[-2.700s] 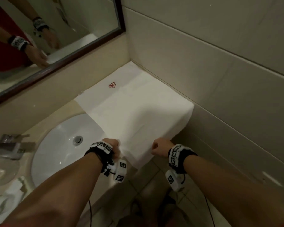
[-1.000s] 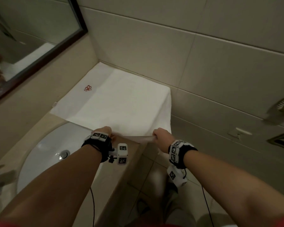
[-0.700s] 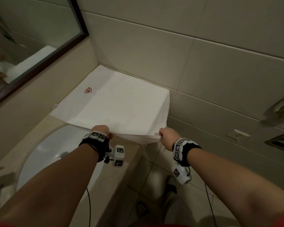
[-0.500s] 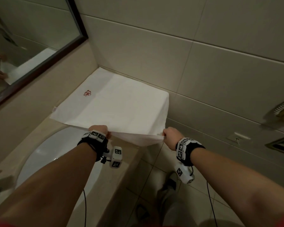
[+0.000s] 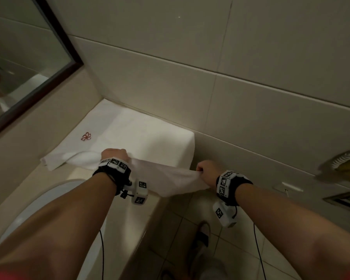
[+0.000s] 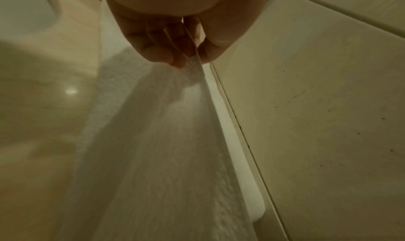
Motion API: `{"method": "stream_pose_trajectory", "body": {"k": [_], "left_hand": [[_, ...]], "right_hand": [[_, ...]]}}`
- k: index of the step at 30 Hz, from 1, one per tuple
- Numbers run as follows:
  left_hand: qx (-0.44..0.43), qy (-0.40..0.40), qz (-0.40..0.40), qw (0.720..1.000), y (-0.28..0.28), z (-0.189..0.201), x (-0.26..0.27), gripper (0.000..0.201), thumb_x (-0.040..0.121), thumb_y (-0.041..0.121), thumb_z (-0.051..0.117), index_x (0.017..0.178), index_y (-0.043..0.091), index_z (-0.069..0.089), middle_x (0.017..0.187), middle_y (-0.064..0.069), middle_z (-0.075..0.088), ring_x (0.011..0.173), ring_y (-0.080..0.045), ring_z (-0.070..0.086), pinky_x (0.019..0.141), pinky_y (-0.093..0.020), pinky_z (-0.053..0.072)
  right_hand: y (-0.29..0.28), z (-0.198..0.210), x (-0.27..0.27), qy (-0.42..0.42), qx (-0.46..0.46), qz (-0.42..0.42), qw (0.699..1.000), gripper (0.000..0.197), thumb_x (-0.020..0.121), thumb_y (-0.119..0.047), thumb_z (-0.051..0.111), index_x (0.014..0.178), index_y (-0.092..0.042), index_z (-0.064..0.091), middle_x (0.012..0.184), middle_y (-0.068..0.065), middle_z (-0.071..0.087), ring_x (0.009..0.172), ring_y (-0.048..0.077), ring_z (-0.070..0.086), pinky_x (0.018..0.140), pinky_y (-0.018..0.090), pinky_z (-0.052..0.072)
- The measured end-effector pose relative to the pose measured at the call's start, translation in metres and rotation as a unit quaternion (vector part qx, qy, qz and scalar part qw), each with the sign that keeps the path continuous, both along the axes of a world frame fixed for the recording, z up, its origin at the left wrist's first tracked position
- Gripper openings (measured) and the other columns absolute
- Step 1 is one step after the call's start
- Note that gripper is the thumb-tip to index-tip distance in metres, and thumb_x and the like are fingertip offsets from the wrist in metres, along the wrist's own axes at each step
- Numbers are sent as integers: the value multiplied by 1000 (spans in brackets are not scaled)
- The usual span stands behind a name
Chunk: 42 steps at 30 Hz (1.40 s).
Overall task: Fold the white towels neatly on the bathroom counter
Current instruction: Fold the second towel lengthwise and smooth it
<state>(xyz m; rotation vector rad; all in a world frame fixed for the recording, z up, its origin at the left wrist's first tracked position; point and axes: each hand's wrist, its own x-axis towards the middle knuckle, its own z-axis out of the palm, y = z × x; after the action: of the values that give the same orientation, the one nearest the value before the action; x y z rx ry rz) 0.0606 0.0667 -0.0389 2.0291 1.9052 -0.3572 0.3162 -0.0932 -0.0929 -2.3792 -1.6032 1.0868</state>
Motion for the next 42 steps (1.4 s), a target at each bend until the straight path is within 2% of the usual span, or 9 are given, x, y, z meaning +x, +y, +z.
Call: {"method": "stream_pose_trajectory", "body": {"k": [5, 11, 16, 19, 22, 24, 28, 35, 42], "left_hand": [[36, -32, -3, 999, 51, -3, 55, 21, 89, 17, 59, 108, 11, 64, 107, -6, 67, 104, -24, 62, 84, -27, 47], [16, -270, 232, 934, 102, -27, 120, 32, 92, 12, 56, 120, 0, 64, 117, -18, 66, 109, -34, 63, 78, -30, 51], [6, -346, 311, 885, 136, -88, 126, 23, 72, 24, 49, 67, 8, 65, 80, -22, 71, 81, -37, 70, 79, -50, 58], [32, -342, 346, 873, 125, -68, 132, 24, 73, 24, 50, 67, 7, 65, 76, -18, 70, 75, -37, 68, 78, -43, 59], [81, -362, 355, 858, 114, -39, 148, 19, 75, 22, 55, 80, 12, 71, 78, -12, 67, 75, -33, 59, 71, -30, 50], [97, -390, 354, 844, 116, -37, 155, 19, 75, 24, 57, 82, 15, 72, 79, -10, 66, 76, -32, 58, 70, -28, 47], [26, -417, 335, 844, 126, -63, 156, 22, 60, 30, 56, 66, 11, 66, 73, -16, 69, 72, -34, 67, 75, -45, 60], [50, -439, 341, 830, 134, -77, 150, 19, 62, 33, 57, 57, 18, 68, 68, -10, 70, 72, -33, 68, 75, -42, 60], [-12, -442, 325, 836, 132, -80, 171, 16, 73, 15, 55, 60, 12, 63, 54, -10, 61, 55, -26, 57, 66, -39, 54]], "right_hand": [[30, -2, 41, 39, -8, -27, 999, 23, 87, -5, 47, 72, -21, 54, 89, 6, 59, 90, 28, 58, 75, 33, 44], [56, -15, 87, 41, 1, -92, 995, 14, 93, -14, 48, 90, -10, 60, 92, 9, 60, 85, 26, 57, 69, 29, 41], [70, -39, 99, 45, -14, -109, 993, 21, 93, -11, 47, 73, -14, 51, 80, 2, 50, 78, 22, 49, 67, 27, 37], [77, -48, 99, 22, -23, -117, 993, 18, 94, -11, 47, 76, -13, 49, 81, 2, 47, 80, 22, 48, 69, 27, 36], [83, -57, 98, 13, -22, -141, 990, 22, 93, -12, 47, 71, -13, 49, 82, 5, 52, 81, 24, 51, 70, 28, 37], [84, -60, 97, 15, -21, -149, 989, 16, 94, -13, 44, 87, -8, 58, 95, 11, 59, 88, 28, 57, 73, 29, 39], [84, -76, 95, 28, -42, -175, 983, 18, 98, -16, 41, 95, -7, 56, 100, 12, 60, 82, 26, 54, 73, 30, 40], [79, -98, 95, 94, -41, -251, 963, 28, 100, -16, 39, 120, -4, 54, 120, 17, 58, 105, 34, 57, 85, 36, 45], [75, -114, 93, 119, -36, -326, 937, 29, 101, -14, 37, 120, -1, 55, 120, 19, 57, 106, 36, 57, 85, 36, 45]]}}
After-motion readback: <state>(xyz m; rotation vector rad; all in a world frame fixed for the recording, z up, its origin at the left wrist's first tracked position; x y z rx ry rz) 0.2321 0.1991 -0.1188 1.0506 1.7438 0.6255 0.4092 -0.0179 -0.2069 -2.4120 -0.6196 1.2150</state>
